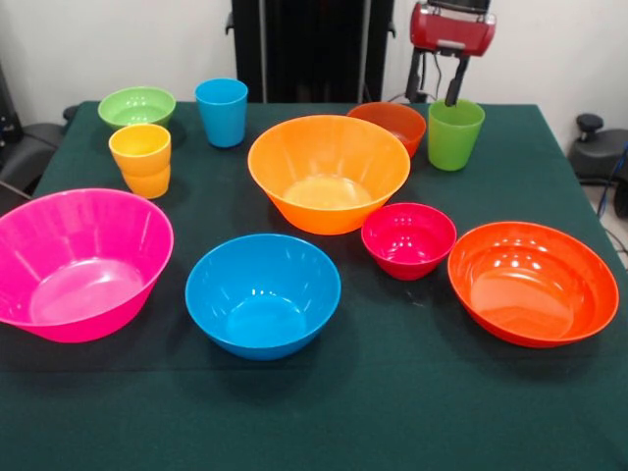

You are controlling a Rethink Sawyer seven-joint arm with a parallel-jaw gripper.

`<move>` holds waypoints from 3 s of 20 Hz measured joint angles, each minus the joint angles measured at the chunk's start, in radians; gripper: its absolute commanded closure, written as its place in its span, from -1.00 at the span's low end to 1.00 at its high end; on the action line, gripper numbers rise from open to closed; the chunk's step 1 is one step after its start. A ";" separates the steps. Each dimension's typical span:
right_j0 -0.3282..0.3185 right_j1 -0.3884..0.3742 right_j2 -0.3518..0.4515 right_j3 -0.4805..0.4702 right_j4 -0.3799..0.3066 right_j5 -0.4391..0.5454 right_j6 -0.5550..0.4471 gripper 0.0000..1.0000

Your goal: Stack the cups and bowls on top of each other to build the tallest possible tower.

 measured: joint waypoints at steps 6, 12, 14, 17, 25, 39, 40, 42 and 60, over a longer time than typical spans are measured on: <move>-0.008 0.053 -0.004 0.000 0.000 -0.022 0.000 -1.00; -0.001 0.114 -0.018 -0.004 0.000 -0.061 0.000 -1.00; 0.004 0.123 -0.021 -0.006 0.001 -0.064 0.000 -1.00; 0.032 0.151 -0.037 -0.014 0.009 -0.067 0.000 -1.00; 0.092 0.185 -0.059 -0.024 0.048 -0.067 0.000 -1.00; 0.232 0.108 -0.116 -0.031 0.198 0.083 0.000 -1.00; 0.229 0.103 -0.115 -0.031 0.198 0.087 0.000 -1.00; 0.206 0.079 -0.114 -0.031 0.198 0.102 0.000 -1.00; 0.037 0.027 -0.105 -0.031 0.153 0.108 0.000 -1.00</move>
